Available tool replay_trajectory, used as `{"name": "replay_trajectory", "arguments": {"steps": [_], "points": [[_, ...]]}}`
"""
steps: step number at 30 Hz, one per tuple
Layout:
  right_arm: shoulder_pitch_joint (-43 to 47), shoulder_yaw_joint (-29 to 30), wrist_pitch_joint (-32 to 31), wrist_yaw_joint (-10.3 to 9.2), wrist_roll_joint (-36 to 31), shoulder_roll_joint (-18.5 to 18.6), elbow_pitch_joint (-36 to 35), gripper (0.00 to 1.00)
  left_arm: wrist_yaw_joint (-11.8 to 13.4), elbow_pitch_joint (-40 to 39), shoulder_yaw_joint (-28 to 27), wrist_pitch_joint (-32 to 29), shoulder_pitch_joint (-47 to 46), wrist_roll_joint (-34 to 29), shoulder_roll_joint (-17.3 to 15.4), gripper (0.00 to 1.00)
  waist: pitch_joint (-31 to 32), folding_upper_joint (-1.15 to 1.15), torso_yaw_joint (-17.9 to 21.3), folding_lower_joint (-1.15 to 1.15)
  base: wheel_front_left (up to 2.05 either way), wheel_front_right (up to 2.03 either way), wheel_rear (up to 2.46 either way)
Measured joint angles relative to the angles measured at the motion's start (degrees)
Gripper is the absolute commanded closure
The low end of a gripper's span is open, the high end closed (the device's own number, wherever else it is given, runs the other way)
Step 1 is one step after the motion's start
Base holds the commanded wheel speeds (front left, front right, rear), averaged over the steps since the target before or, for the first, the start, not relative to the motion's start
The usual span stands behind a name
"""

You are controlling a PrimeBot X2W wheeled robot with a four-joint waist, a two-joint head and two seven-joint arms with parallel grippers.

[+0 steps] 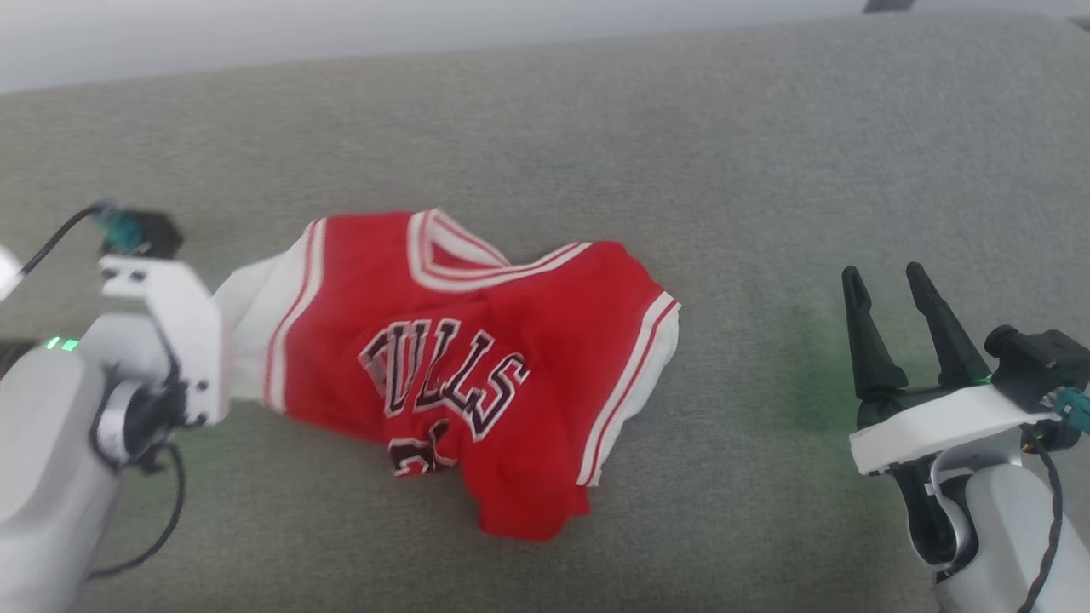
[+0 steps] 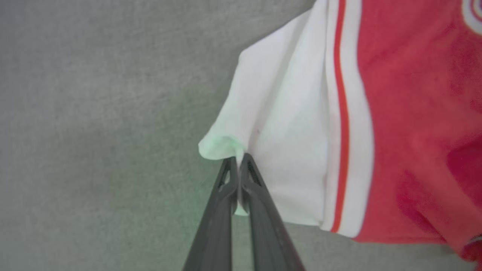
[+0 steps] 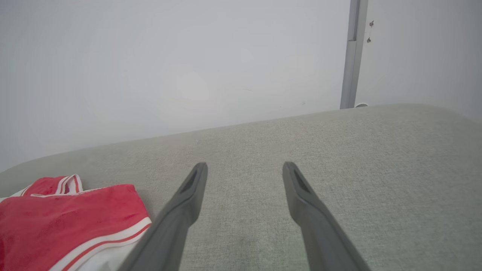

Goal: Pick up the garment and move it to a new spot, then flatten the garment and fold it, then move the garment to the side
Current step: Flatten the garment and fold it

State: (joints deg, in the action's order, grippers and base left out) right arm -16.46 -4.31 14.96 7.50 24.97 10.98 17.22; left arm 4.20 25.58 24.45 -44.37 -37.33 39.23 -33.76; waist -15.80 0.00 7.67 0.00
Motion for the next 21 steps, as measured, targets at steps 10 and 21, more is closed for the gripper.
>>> {"name": "replay_trajectory", "arguments": {"steps": [10,21], "points": [[0.68,-0.48,0.00,0.00,-0.30,0.05,0.37,0.00,10.37,-11.25,-5.20,-3.07,15.38,3.03,-6.12,1.00,2.34,0.00,-2.24,0.00,0.00,0.00,0.00],[0.96,-2.14,0.00,0.00,0.32,0.71,1.10,0.00,12.68,-15.84,-7.05,0.18,23.36,5.37,-5.11,0.91,3.46,0.00,-3.12,0.00,0.00,0.00,0.00]]}}
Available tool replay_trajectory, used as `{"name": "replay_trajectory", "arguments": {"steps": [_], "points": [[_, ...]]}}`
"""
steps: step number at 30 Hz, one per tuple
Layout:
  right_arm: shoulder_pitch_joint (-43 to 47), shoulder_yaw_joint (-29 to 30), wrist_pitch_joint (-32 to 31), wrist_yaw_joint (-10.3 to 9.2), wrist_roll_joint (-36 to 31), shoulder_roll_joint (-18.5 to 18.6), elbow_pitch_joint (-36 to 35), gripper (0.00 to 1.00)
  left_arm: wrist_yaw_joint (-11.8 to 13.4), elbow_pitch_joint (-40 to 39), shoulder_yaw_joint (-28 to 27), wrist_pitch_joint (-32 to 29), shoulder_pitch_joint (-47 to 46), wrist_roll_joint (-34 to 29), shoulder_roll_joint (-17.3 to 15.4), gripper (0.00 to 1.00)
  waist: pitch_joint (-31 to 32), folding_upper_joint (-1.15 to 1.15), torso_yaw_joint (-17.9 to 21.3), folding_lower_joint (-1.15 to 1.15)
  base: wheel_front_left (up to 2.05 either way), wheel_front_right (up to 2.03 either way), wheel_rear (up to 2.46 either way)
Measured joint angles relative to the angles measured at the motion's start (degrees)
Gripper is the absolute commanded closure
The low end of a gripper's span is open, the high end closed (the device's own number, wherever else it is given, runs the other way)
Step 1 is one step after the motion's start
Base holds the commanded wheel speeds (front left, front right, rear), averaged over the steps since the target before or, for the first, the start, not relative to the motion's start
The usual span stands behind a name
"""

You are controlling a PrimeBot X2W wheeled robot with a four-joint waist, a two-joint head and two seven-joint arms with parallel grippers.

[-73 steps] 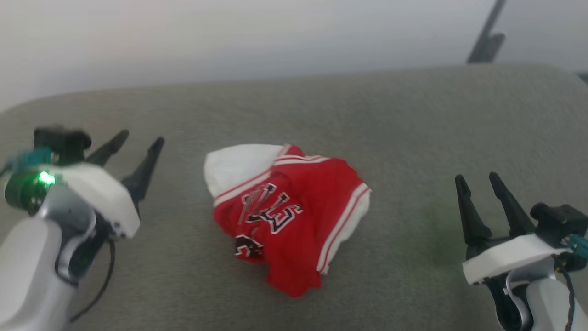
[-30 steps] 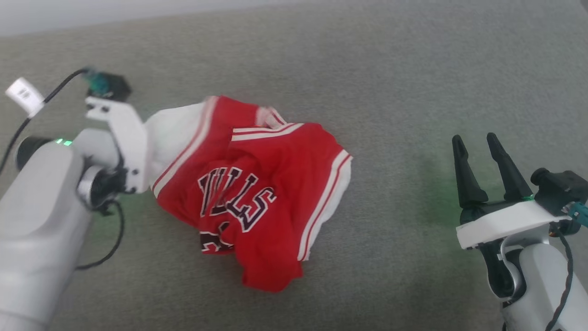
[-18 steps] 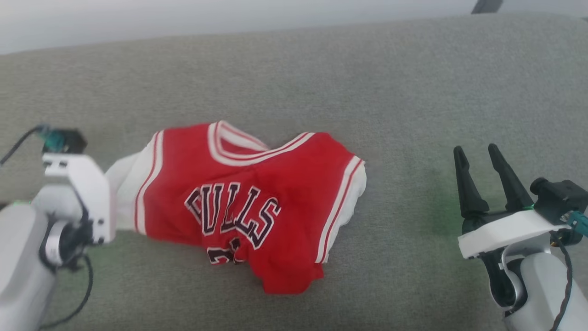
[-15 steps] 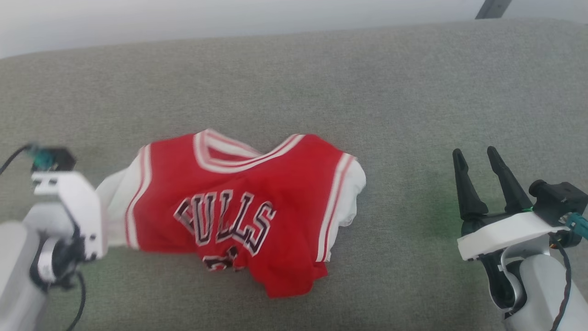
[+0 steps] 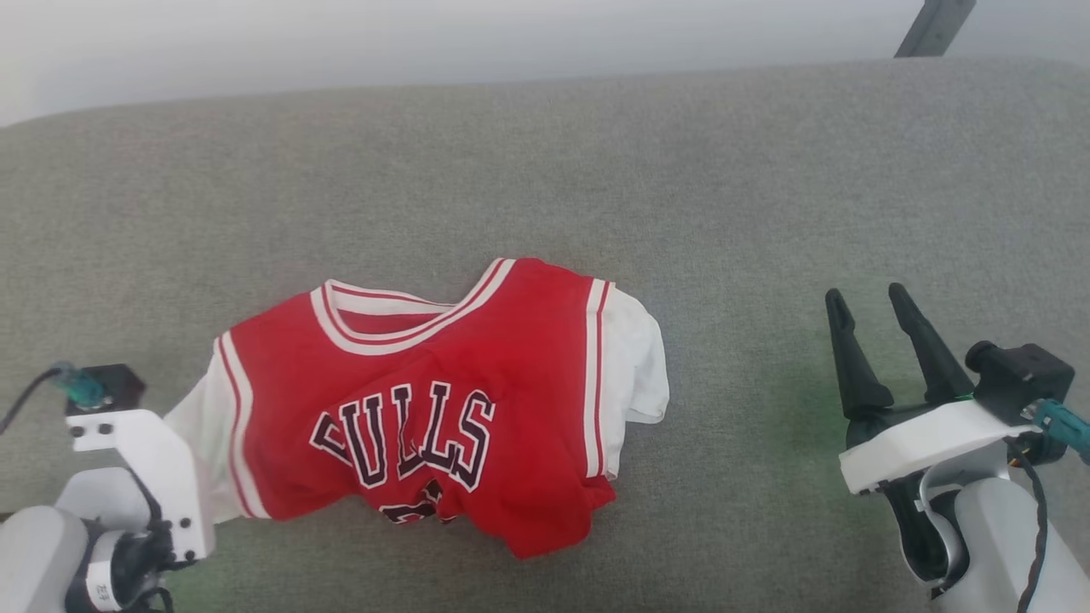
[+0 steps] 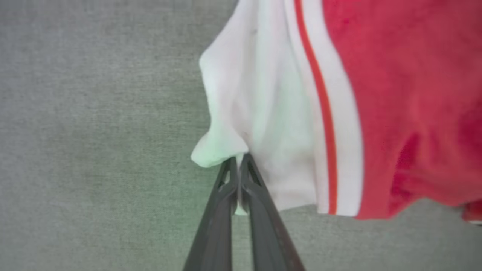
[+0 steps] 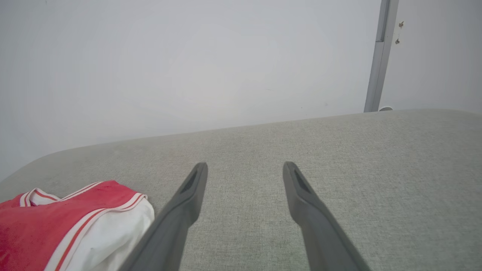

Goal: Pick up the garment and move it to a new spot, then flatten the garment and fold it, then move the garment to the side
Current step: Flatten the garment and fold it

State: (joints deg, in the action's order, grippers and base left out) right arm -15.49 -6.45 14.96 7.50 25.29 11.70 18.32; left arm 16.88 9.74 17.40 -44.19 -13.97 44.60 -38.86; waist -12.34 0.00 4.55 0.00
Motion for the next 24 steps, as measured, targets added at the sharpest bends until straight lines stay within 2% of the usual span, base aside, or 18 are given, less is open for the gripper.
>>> {"name": "replay_trajectory", "arguments": {"steps": [1,2,7,10,16,18,19,24], "points": [[0.01,-0.29,0.00,0.00,0.04,0.11,0.10,0.00,-0.45,-0.26,0.19,0.65,0.04,-0.01,0.12,0.32,0.26,0.00,-0.13,0.00,0.00,0.00,0.00],[0.08,-0.60,0.00,0.00,0.09,0.27,0.20,0.00,-0.51,-0.43,0.21,1.16,0.07,-0.02,0.36,0.00,0.53,0.00,-0.28,0.00,0.00,0.00,0.00],[0.71,-2.70,-0.88,0.00,1.02,1.36,0.63,0.00,-1.38,-2.16,-0.27,4.85,0.32,-0.15,1.16,0.00,2.17,0.00,-1.36,0.00,0.00,0.00,0.00],[1.10,-4.39,-2.55,0.00,2.10,2.12,0.43,0.00,-1.69,-3.82,-1.18,9.34,0.76,-1.36,1.45,0.00,3.19,0.00,-2.34,0.00,0.00,0.00,0.00],[1.12,-7.71,-8.03,0.00,4.41,4.23,-0.30,0.00,-4.82,-5.91,-2.76,23.05,2.47,-2.96,3.82,0.00,4.90,0.00,-5.01,0.00,0.00,0.00,0.00],[1.11,-9.18,-11.00,0.00,4.91,5.10,-0.30,0.00,-5.83,-5.80,-3.08,27.70,3.62,-3.57,4.70,0.00,5.37,0.00,-6.06,0.00,0.00,0.00,0.00],[1.08,-10.31,-14.35,0.00,6.01,5.70,-0.08,0.00,-6.58,-5.69,-4.00,32.61,4.67,-3.87,5.86,0.00,5.78,0.00,-7.16,0.00,0.00,0.00,0.00],[0.22,-12.63,-21.94,0.00,7.48,7.53,0.14,0.00,-8.26,-5.26,-4.44,43.58,7.01,-5.95,8.34,0.00,6.40,0.00,-10.15,0.00,0.00,0.00,0.00]]}}
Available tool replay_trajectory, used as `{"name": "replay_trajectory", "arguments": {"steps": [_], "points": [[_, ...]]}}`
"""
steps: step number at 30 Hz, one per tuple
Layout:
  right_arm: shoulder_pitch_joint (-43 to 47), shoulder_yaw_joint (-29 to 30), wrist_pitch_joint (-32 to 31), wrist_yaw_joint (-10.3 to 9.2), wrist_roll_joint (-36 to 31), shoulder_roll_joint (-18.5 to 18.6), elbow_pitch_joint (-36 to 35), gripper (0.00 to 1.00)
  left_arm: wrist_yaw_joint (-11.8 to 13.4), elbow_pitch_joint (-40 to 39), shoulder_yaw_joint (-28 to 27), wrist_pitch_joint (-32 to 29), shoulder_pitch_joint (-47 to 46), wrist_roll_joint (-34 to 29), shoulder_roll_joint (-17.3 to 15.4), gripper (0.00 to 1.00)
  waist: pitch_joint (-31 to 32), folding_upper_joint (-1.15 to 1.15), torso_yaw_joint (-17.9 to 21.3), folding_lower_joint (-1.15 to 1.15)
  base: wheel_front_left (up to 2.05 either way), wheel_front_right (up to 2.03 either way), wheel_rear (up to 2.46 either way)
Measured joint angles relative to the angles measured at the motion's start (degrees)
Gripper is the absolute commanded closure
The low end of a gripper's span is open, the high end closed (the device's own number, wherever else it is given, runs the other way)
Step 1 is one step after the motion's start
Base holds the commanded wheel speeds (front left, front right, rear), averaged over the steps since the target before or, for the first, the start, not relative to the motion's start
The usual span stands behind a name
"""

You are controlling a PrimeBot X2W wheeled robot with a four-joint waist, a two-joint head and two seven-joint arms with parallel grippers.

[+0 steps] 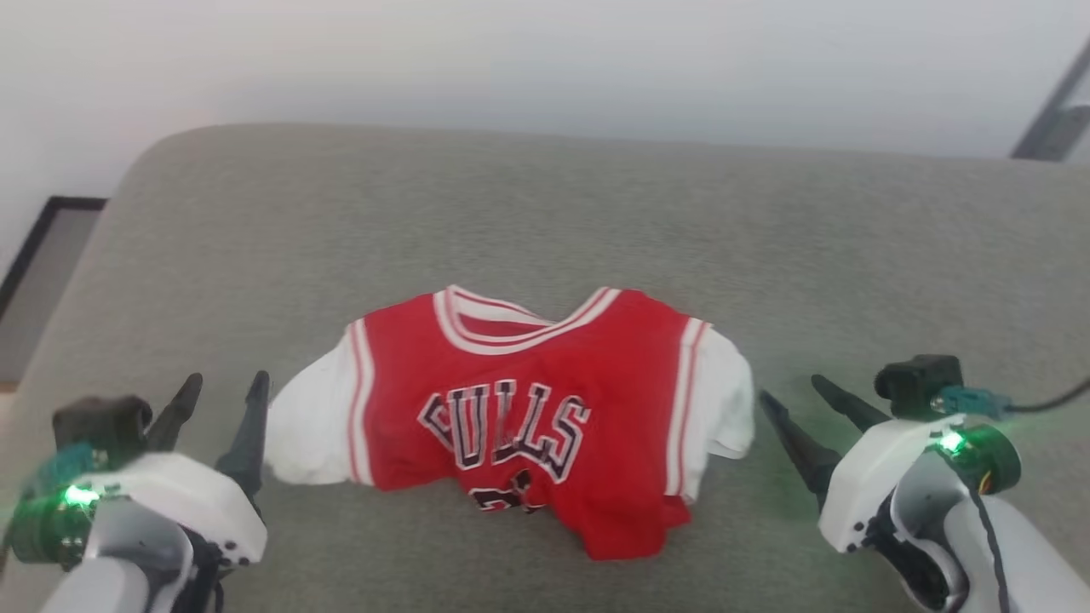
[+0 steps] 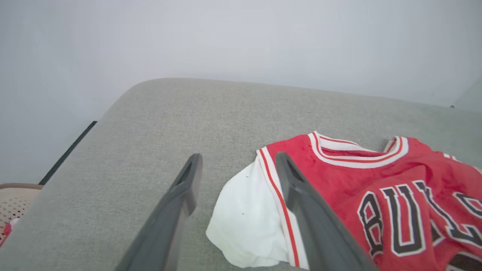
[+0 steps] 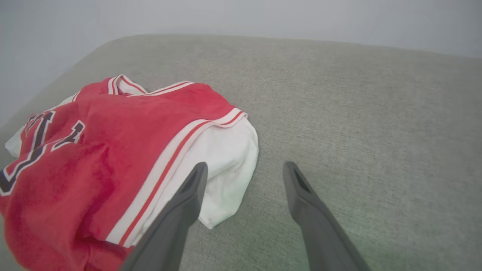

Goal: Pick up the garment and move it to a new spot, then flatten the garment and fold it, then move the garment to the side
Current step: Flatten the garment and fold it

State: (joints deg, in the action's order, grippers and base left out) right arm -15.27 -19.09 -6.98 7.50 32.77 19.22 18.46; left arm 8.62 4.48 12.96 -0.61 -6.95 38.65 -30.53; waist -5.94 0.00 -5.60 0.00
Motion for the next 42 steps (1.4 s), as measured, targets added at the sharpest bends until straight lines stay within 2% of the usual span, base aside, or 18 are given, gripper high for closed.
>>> {"name": "replay_trajectory", "arguments": {"steps": [7,16,18,20,21,27,33,42], "points": [[-1.94,-0.98,-10.31,0.00,0.03,2.18,1.90,0.00,-1.21,2.03,-0.07,11.03,1.63,-1.46,3.41,0.00,-0.19,0.00,-4.81,0.00,0.00,0.00,0.00],[-5.09,-0.31,-23.57,0.00,-3.30,2.01,6.59,0.00,-2.33,5.15,-0.41,14.86,2.18,-2.03,7.61,0.00,-1.43,0.00,-9.80,0.00,0.00,0.00,0.00],[-5.38,-0.51,-24.44,0.00,-4.08,2.15,6.67,0.00,-2.34,5.23,-0.69,15.02,2.19,-2.03,8.01,0.00,-1.56,0.00,-10.08,0.00,0.00,0.00,0.00],[-5.76,-0.26,-25.38,-0.01,-4.27,2.01,6.73,0.78,-2.83,5.21,-1.49,15.35,2.20,-2.04,8.98,0.00,-1.79,0.00,-10.43,0.00,0.00,0.00,0.00],[-5.99,-0.41,-25.83,-0.01,-4.79,2.08,6.67,1.00,-2.89,5.21,-1.59,15.37,2.20,-2.42,9.10,0.00,-1.89,0.00,-10.49,0.00,0.00,0.00,0.00],[-6.16,-0.57,-27.69,0.05,-4.49,2.68,4.83,1.00,-4.09,4.46,-4.53,15.45,2.33,-3.79,10.62,0.00,-2.09,0.00,-9.57,0.00,0.00,0.00,0.00],[-6.06,1.05,-29.80,0.04,-3.13,6.30,0.54,1.00,-5.57,3.42,-7.43,15.59,2.82,-5.90,11.58,0.00,-2.10,0.00,-7.67,0.00,0.00,0.00,0.00],[-4.27,10.17,-32.45,0.04,-2.31,13.84,-3.08,1.00,-7.43,2.49,-9.87,15.60,3.18,-8.70,13.33,0.00,-2.94,0.00,-5.82,0.00,0.00,0.00,0.00]]}}
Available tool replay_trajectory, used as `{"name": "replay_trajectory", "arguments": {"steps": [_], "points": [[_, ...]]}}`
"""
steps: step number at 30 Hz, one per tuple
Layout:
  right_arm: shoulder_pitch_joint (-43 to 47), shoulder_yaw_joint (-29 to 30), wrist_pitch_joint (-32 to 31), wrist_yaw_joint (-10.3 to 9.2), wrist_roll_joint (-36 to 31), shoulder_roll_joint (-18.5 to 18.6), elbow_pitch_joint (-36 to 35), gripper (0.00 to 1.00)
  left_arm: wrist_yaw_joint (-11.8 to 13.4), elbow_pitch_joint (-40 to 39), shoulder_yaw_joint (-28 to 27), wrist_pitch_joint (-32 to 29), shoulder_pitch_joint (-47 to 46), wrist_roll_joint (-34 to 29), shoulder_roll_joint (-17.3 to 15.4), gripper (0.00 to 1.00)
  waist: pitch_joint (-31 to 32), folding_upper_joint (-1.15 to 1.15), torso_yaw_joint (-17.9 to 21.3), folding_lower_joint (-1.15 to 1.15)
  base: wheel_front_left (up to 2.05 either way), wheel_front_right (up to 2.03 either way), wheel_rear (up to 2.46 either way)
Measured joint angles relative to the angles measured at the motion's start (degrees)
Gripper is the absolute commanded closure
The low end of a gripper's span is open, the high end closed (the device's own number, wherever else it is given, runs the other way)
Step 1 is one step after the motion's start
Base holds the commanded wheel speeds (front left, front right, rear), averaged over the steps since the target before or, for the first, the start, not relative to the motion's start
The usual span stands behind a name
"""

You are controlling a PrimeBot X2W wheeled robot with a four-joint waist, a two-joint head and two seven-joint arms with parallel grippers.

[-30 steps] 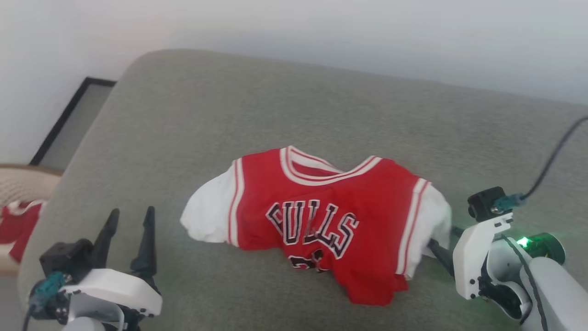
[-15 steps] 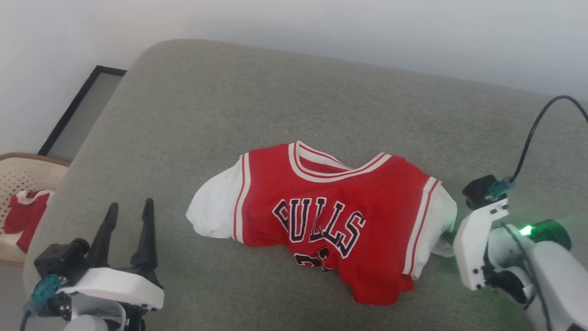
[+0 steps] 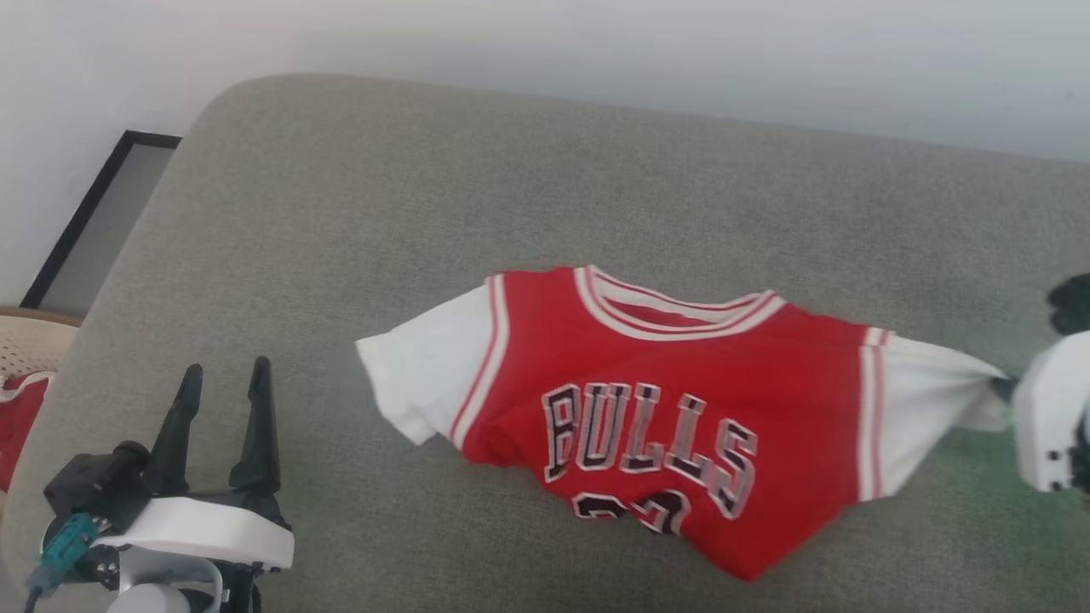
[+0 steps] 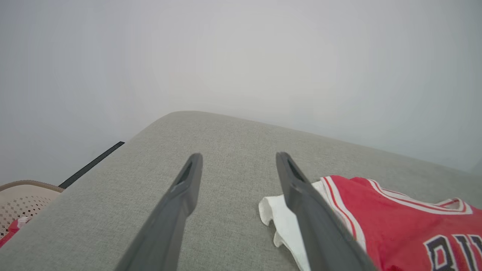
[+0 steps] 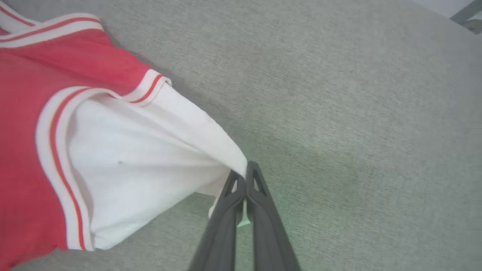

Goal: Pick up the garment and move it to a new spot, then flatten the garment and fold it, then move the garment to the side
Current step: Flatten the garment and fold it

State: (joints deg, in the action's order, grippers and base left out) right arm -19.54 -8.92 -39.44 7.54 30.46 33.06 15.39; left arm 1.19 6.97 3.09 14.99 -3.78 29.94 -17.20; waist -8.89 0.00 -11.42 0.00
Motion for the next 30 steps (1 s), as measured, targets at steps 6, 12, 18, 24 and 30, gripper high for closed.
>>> {"name": "replay_trajectory", "arguments": {"steps": [6,12,18,24,30], "points": [[1.07,3.46,0.77,0.00,-0.19,-0.16,1.97,1.00,-1.69,1.65,-0.14,0.00,-0.82,-1.20,0.76,0.00,-1.30,0.00,0.16,0.00,0.00,0.00,0.00],[0.21,2.49,3.12,0.00,-0.54,-3.91,6.90,0.00,-3.60,3.72,1.38,-0.89,-2.94,-1.25,0.20,0.00,-1.56,0.00,0.12,0.00,0.00,0.00,0.00],[-0.69,1.65,5.36,-0.01,0.23,-5.03,8.84,0.00,-5.01,3.67,2.52,-6.28,-5.24,-0.58,-2.22,0.00,-0.74,0.00,0.91,0.00,0.00,0.00,0.00],[-1.03,3.21,9.09,-0.01,0.20,-6.21,6.19,0.00,-6.25,2.47,3.78,-15.43,-7.86,2.13,-5.65,0.00,0.13,0.00,3.53,0.00,0.00,0.00,0.00],[-0.68,7.86,15.53,0.00,-2.26,-9.61,1.25,0.00,-6.94,3.01,4.89,-26.64,-11.22,5.56,-8.93,0.00,0.92,0.00,6.99,0.00,0.00,0.00,0.00]]}}
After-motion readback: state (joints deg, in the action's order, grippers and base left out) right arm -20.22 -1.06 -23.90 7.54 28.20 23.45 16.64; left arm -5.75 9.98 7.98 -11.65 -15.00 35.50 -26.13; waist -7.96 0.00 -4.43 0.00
